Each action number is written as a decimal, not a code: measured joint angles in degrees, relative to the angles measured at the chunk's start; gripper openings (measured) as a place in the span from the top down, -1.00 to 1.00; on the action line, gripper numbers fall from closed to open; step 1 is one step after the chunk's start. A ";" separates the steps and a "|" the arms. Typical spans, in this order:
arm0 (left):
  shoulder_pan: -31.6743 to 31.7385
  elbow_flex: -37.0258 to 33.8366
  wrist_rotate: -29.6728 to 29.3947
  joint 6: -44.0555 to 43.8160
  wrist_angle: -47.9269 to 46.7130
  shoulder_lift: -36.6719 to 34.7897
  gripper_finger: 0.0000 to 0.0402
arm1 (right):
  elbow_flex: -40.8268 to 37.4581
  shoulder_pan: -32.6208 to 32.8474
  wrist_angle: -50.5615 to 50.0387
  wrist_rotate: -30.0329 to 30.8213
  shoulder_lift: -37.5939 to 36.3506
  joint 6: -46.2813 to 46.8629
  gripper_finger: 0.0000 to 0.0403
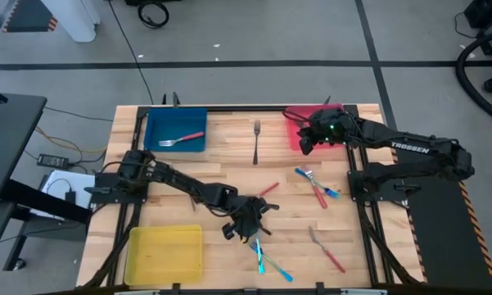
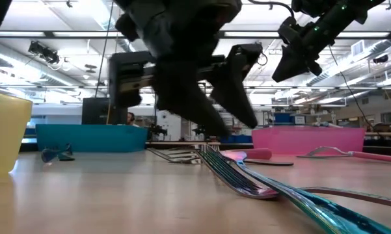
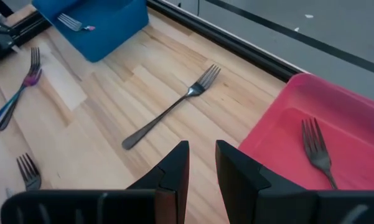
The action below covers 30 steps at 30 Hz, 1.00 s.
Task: Sort silverware by color (type)
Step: Put the blue fork into the yellow bin
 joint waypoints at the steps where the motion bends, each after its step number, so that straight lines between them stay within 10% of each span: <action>1: 0.20 0.38 0.00 0.12 0.41 0.26 0.14 | 0.00 0.30 0.28 0.00 0.00 0.17 0.57; 30: 1.34 1.11 4.62 0.45 1.28 5.71 0.14 | 0.00 1.98 1.19 0.06 0.00 1.29 0.57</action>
